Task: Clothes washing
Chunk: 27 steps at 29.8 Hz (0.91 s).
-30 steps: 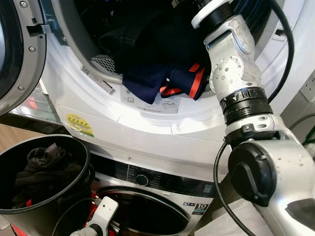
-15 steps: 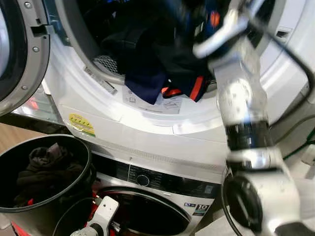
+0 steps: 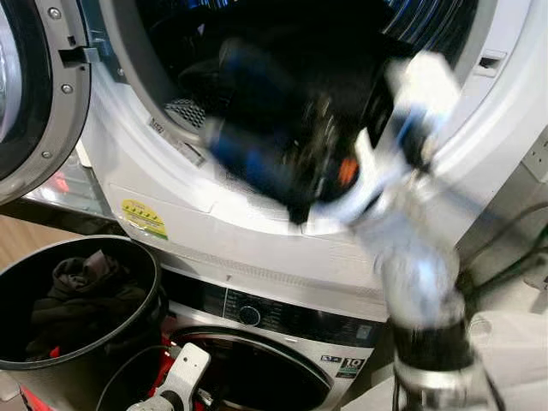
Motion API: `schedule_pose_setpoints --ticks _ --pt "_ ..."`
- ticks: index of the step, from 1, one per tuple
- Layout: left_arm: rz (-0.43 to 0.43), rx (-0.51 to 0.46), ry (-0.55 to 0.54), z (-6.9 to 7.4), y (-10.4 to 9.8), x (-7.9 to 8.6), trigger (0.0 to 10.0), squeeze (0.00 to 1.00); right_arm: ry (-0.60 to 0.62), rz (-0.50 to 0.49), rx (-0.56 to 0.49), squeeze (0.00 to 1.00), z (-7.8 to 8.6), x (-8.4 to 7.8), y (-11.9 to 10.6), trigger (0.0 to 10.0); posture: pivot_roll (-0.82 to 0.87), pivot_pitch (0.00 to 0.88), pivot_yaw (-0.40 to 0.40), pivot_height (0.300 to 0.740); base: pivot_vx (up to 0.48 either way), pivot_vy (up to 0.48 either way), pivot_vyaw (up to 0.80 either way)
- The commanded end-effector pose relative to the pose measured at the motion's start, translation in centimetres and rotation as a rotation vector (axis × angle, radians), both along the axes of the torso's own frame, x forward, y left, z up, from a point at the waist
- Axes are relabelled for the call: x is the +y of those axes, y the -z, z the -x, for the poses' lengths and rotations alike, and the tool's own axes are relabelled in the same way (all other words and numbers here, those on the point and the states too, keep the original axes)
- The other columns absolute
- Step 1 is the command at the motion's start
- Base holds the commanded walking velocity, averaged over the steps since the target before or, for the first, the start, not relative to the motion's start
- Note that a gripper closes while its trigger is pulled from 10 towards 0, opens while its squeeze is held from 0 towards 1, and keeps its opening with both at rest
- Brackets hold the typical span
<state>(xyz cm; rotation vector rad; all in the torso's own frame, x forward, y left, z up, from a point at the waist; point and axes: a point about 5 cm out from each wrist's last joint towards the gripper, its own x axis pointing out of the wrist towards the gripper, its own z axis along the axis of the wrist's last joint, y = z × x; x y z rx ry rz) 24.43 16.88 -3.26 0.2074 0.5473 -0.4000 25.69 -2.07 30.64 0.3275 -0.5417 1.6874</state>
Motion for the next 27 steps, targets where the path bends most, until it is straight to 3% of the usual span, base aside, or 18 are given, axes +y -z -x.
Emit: schedule_pose_setpoints --ticks 1,2,3,6,14,17,18,19,22,27 --pt "-0.013 0.014 0.029 0.1 0.2 -0.3 10.0 0.0 0.0 0.04 -0.038 0.0 0.8 0.5 -0.1 10.0 0.04 0.0 -0.05 0.74 0.0 0.0 0.0" --pt "-0.013 0.014 0.029 0.1 0.2 -0.3 10.0 0.0 0.0 0.04 -0.038 0.0 0.8 0.5 -0.1 10.0 0.04 0.0 -0.05 0.74 0.0 0.0 0.0" --pt "-0.014 0.019 0.029 0.2 0.3 -0.3 10.0 0.0 0.063 0.131 -0.01 0.0 0.4 1.1 1.9 10.0 0.04 0.0 -0.051 0.74 0.0 0.0 0.0" --pt "-0.015 0.028 0.029 0.4 0.5 -0.3 10.0 0.0 0.168 0.218 0.058 0.0 -0.1 1.6 3.7 10.0 0.04 0.0 -0.053 0.74 0.0 0.0 0.0" --pt "-0.023 0.043 0.042 0.9 0.9 -0.4 10.0 0.0 0.319 0.299 0.183 0.0 0.0 3.2 6.7 10.0 0.06 0.0 -0.062 0.74 0.0 0.0 0.0" --pt "-0.033 0.046 0.045 1.0 0.9 -0.4 10.0 0.0 0.537 0.327 0.312 0.0 -1.3 4.2 8.5 10.0 0.08 0.0 -0.071 0.74 0.0 0.0 0.0" --pt "-0.033 0.046 0.045 1.0 0.9 -0.4 10.0 0.0 0.537 0.327 0.312 0.0 -1.3 4.2 8.5 10.0 0.08 0.0 -0.071 0.74 0.0 0.0 0.0" --pt "-0.033 0.045 0.044 0.9 0.9 -0.4 10.0 0.0 0.632 0.354 0.33 0.0 -1.8 4.5 9.3 10.0 0.09 0.0 -0.075 0.74 0.0 0.0 0.0" --pt "-0.033 0.04 0.046 0.8 0.9 -0.6 10.0 0.0 0.722 0.385 0.325 0.0 -2.3 4.7 10.0 10.0 0.09 0.0 -0.074 0.74 0.0 0.0 0.0" --pt "-0.031 0.03 0.042 0.6 0.7 -0.7 10.0 0.0 0.855 0.367 0.284 0.0 -3.3 4.9 9.5 10.0 0.09 0.0 -0.071 0.74 0.0 0.0 0.0"
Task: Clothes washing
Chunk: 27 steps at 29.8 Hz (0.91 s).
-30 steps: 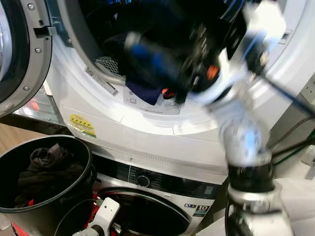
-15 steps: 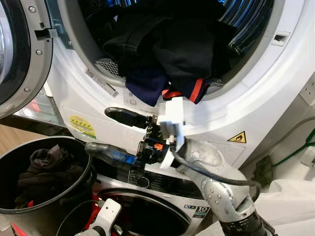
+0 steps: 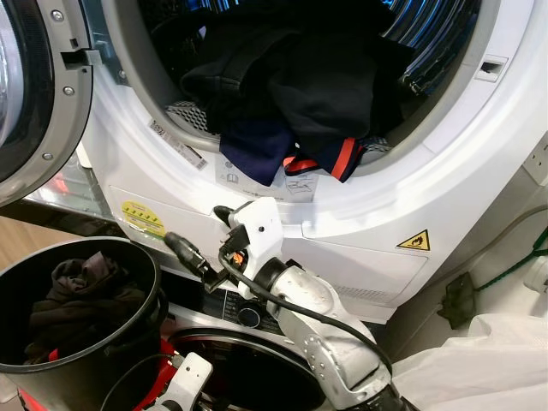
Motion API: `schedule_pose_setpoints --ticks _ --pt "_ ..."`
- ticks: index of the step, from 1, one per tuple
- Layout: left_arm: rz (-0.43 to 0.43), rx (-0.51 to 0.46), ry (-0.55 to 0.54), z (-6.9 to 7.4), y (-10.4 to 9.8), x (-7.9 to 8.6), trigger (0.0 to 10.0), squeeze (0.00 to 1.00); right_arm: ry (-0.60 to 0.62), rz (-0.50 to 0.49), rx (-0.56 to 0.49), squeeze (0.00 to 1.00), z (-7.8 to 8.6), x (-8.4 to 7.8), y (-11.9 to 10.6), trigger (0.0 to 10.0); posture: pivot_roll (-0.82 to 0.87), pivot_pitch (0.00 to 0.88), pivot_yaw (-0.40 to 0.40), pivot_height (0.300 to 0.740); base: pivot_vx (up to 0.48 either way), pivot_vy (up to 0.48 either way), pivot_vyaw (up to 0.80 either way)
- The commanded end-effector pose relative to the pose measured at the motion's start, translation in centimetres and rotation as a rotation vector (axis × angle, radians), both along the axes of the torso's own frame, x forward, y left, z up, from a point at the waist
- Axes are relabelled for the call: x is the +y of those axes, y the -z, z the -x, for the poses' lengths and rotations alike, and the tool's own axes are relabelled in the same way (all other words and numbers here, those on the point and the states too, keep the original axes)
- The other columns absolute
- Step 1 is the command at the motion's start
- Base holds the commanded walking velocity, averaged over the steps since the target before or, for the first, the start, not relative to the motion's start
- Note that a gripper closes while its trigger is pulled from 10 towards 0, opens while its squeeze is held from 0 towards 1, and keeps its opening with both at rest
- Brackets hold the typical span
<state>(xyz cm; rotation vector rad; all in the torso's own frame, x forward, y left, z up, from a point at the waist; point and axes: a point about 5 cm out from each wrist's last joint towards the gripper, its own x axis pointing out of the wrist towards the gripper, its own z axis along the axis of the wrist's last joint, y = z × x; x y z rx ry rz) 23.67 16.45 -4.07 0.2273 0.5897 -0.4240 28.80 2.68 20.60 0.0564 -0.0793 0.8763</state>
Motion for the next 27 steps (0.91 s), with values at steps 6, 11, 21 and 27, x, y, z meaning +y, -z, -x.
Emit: schedule_pose_setpoints --ticks 6,11,21,27 --pt "-0.009 -0.01 0.019 0.0 0.0 -0.3 10.0 0.0 0.118 -0.058 -0.038 0.0 -1.3 -0.3 -1.3 10.0 0.1 0.0 -0.08 0.74 0.0 0.0 0.0" --pt "-0.008 -0.014 0.019 -0.1 -0.1 -0.3 10.0 0.0 0.153 -0.103 -0.057 0.0 -1.9 -1.1 -1.8 10.0 0.1 0.0 -0.079 0.74 0.0 0.0 0.0" --pt "-0.008 -0.007 0.011 0.3 0.2 -0.1 10.0 0.0 0.166 -0.258 -0.107 0.0 -2.4 -2.8 -3.3 10.0 0.09 0.0 -0.072 0.74 0.0 0.0 0.0" --pt "-0.006 -0.01 0.008 0.2 0.1 -0.1 10.0 0.0 0.152 -0.323 -0.148 0.0 -2.4 -3.3 -4.3 10.0 0.1 0.0 -0.073 0.74 0.0 0.0 0.0"
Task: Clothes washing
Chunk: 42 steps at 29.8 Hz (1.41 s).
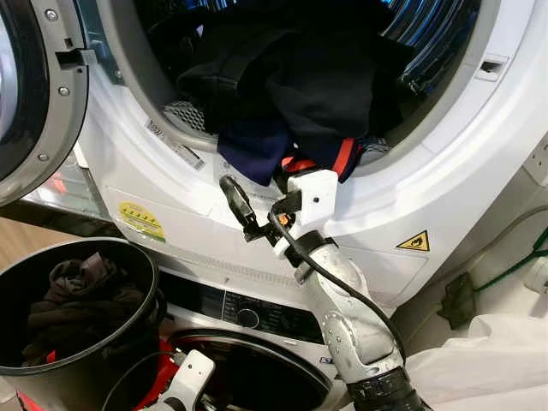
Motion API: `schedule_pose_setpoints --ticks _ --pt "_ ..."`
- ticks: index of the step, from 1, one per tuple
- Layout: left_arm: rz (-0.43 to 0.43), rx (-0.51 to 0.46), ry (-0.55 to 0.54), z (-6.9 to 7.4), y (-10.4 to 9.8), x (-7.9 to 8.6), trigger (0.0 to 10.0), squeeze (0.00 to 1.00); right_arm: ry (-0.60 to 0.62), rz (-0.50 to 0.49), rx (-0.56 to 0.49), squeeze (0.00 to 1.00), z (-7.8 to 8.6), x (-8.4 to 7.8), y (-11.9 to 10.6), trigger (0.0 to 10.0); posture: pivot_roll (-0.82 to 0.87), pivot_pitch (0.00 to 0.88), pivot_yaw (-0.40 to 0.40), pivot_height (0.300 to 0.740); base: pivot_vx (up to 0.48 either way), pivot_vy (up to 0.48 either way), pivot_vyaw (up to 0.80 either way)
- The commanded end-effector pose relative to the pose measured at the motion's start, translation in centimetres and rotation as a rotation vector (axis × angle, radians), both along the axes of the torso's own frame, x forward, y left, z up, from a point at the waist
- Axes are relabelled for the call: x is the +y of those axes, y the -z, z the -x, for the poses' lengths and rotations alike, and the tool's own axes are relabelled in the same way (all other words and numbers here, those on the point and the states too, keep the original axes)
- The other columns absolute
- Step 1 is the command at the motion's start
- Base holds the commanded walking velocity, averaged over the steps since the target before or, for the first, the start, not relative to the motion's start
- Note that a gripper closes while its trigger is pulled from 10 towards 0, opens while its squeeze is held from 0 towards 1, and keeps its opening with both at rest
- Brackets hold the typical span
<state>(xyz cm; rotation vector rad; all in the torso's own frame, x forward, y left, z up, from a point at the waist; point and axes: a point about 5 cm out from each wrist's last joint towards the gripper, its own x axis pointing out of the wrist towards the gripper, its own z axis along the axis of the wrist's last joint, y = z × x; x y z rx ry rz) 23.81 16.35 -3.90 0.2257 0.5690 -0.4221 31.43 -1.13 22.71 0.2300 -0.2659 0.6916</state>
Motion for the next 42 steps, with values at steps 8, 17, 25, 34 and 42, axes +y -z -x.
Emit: schedule_pose_setpoints --ticks 8,17,25,34,42 --pt "-0.006 0.002 0.007 0.2 0.2 -0.1 10.0 0.0 -0.024 -0.14 -0.106 0.0 -0.1 0.3 -3.4 10.0 0.1 0.0 -0.073 0.74 0.0 0.0 0.0" --pt "-0.003 -0.006 0.004 0.1 0.1 -0.1 10.0 0.0 -0.116 -0.176 -0.167 0.0 0.0 1.1 -5.0 10.0 0.11 0.0 -0.073 0.74 0.0 0.0 0.0" --pt "-0.004 -0.006 0.006 0.1 0.1 -0.2 10.0 0.0 -0.354 -0.004 -0.254 0.0 1.4 0.9 -4.2 10.0 0.11 0.0 -0.076 0.74 0.0 0.0 0.0" --pt "-0.001 -0.016 0.007 -0.2 -0.1 -0.4 10.0 0.0 -0.282 -0.079 -0.291 0.0 0.4 1.1 -6.4 10.0 0.11 0.0 -0.073 0.74 0.0 0.0 0.0" --pt "-0.007 -0.027 -0.003 -0.3 -0.3 0.0 10.0 0.0 -0.299 0.045 -0.355 0.0 0.4 2.2 -6.4 10.0 0.11 0.0 -0.073 0.74 0.0 0.0 0.0"
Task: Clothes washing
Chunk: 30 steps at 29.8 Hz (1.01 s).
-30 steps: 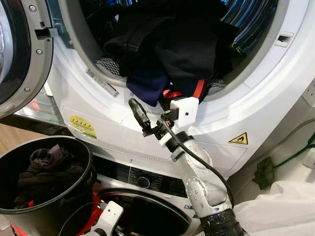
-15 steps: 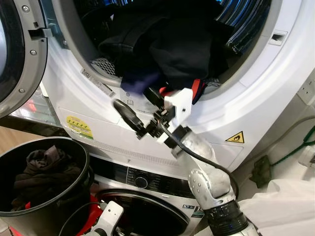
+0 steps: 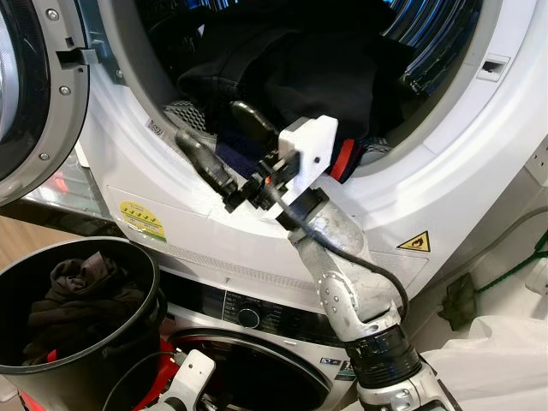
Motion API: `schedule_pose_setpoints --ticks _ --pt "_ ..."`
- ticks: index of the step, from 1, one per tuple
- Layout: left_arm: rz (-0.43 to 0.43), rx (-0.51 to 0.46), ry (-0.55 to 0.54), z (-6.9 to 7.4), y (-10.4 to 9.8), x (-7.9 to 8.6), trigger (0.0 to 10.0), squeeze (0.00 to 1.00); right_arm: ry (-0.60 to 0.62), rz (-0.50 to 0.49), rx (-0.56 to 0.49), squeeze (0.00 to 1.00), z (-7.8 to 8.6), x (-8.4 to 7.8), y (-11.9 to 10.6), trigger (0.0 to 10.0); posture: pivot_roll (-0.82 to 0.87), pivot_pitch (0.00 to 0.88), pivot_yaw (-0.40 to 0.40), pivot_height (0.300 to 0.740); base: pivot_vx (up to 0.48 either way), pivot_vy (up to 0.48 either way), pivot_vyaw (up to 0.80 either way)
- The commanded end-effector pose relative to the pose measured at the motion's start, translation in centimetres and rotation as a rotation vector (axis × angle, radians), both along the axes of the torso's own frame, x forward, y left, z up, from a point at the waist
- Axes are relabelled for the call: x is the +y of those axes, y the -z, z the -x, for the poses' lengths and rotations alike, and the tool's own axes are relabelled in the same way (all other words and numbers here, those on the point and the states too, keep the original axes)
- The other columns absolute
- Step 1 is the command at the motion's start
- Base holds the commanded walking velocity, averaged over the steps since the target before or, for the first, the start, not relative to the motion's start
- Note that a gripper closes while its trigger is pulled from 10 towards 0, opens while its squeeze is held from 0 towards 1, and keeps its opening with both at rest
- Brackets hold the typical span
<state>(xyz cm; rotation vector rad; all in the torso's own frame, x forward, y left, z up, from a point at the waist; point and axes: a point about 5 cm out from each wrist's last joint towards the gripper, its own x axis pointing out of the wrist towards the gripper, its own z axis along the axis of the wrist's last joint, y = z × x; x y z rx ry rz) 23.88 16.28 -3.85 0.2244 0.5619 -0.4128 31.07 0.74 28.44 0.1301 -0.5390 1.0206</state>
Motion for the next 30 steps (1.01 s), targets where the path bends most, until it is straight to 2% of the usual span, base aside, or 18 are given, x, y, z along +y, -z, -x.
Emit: schedule_pose_setpoints --ticks 1,4,9,11,14,18,21,24,27,30 --pt "-0.008 -0.019 0.006 -0.3 -0.2 0.1 10.0 0.0 -0.007 0.015 -0.033 0.0 0.0 0.3 -0.6 10.0 0.11 0.0 -0.073 0.74 0.0 0.0 0.0" --pt "-0.014 -0.022 0.007 -0.4 -0.3 0.3 10.0 0.0 0.056 0.128 -0.107 0.0 -0.8 1.3 -1.3 10.0 0.11 0.0 -0.07 0.74 0.0 0.0 0.0" --pt "-0.016 -0.025 0.002 -0.5 -0.4 0.4 10.0 0.0 0.104 0.197 -0.129 0.0 -2.2 1.7 -2.6 10.0 0.11 0.0 -0.073 0.74 0.0 0.0 0.0" --pt "-0.016 -0.026 -0.001 -0.6 -0.5 0.4 10.0 0.0 0.155 0.278 -0.126 0.0 -3.5 2.0 -3.6 10.0 0.11 0.0 -0.073 0.74 0.0 0.0 0.0" --pt "-0.017 -0.026 -0.002 -0.6 -0.5 0.4 10.0 0.0 0.179 0.326 -0.126 0.0 -4.3 2.1 -4.4 10.0 0.11 0.0 -0.075 0.74 0.0 0.0 0.0" --pt "-0.017 -0.025 -0.006 -0.6 -0.5 0.5 10.0 0.0 0.169 0.399 -0.153 0.0 -4.5 2.2 -4.8 10.0 0.11 0.0 -0.073 0.74 0.0 0.0 0.0" --pt "-0.024 -0.024 0.001 -0.6 -0.5 0.4 10.0 0.0 0.216 0.483 -0.236 0.0 -5.0 2.2 -5.2 10.0 0.11 0.0 -0.077 0.74 0.0 0.0 0.0" --pt "-0.026 -0.026 0.001 -0.6 -0.5 0.5 10.0 0.0 0.259 0.511 -0.278 0.0 -5.5 2.1 -5.7 10.0 0.12 0.0 -0.08 0.74 0.0 0.0 0.0" --pt "-0.031 -0.028 0.002 -0.5 -0.5 0.5 10.0 0.0 0.368 0.605 -0.413 0.0 -6.1 1.7 -6.4 10.0 0.13 0.0 -0.085 0.74 0.0 0.0 0.0" --pt "-0.032 -0.028 0.004 -0.5 -0.4 0.5 10.0 0.0 0.401 0.601 -0.399 0.0 -6.7 1.2 -6.8 10.0 0.14 0.0 -0.086 0.74 0.0 0.0 0.0"
